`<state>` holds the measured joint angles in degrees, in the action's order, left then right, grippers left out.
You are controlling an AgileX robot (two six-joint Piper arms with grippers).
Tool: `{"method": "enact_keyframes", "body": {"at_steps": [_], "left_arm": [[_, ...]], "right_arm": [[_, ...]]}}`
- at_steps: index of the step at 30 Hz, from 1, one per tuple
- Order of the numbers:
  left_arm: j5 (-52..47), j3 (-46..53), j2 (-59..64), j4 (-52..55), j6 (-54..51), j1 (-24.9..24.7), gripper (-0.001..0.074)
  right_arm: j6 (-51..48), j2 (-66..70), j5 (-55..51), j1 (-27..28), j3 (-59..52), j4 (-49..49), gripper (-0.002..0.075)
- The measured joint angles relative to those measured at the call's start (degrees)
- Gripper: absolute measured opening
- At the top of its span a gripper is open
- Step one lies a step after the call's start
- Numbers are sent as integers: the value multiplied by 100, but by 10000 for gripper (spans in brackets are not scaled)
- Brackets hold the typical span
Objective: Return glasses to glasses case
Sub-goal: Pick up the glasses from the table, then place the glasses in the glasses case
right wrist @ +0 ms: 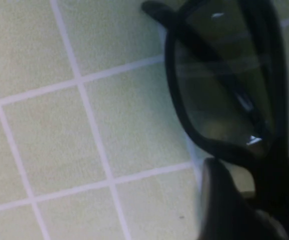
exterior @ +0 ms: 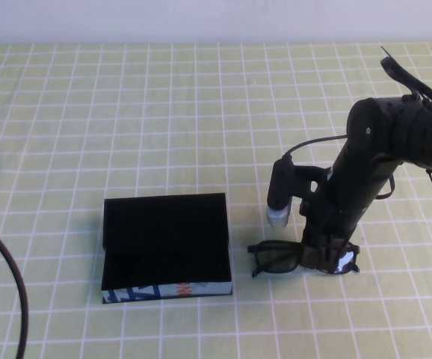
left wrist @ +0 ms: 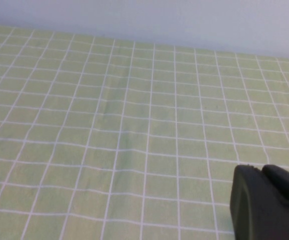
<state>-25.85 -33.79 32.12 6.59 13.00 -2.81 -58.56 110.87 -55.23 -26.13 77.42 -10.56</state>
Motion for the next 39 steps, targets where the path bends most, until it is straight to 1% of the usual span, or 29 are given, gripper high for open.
{"method": "enact_keyframes", "body": {"at_steps": [2, 6, 8, 16, 20, 34, 39], "left_arm": [[-12, 0, 0, 0, 0, 0, -1], [-12, 0, 0, 0, 0, 0, -2], [-12, 0, 0, 0, 0, 0, -2], [-12, 0, 4, 0, 0, 0, -2], [-12, 0, 4, 0, 0, 0, -1], [-12, 0, 4, 0, 0, 0, -2], [-12, 0, 4, 0, 0, 0, -2]], "right_arm": [[0, 10, 0, 0, -5, -54, 220], [0, 14, -153, -12, 36, -53, 97], [0, 14, -223, -12, 111, -32, 64], [0, 14, -459, -15, 428, -29, 64], [0, 14, -615, -133, 679, 41, 63], [420, 25, -1105, -1084, 2027, 246, 63], [710, 378, -1129, -1559, 2702, 210, 63]]}}
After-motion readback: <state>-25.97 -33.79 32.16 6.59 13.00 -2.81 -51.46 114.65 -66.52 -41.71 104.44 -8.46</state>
